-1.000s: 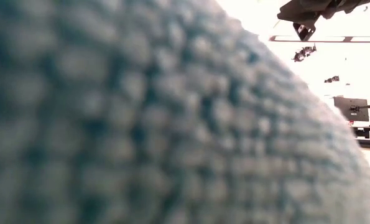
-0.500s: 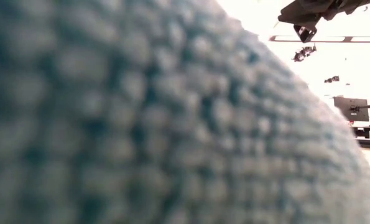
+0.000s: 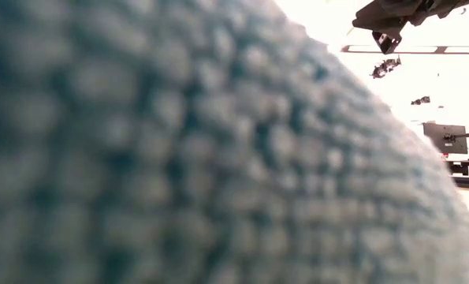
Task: Stack small to large cups/mugs on shelf
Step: Put the yellow cup on the shelf
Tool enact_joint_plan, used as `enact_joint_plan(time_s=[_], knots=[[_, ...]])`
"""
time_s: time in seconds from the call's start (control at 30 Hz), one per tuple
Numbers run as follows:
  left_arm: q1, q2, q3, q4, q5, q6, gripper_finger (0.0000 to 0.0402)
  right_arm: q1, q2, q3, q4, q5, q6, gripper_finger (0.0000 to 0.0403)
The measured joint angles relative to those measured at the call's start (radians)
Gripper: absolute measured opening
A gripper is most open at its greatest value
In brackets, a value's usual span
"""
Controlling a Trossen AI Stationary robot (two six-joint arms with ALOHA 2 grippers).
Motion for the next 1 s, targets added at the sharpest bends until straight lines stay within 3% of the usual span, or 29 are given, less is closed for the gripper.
enact_joint_plan(time_s=[1.0], knots=[[0.000, -0.001, 0.000, 0.000, 0.011, 0.026, 0.0000, 0.000, 0.000, 0.000, -0.008, 0.000, 0.000, 0.0057]])
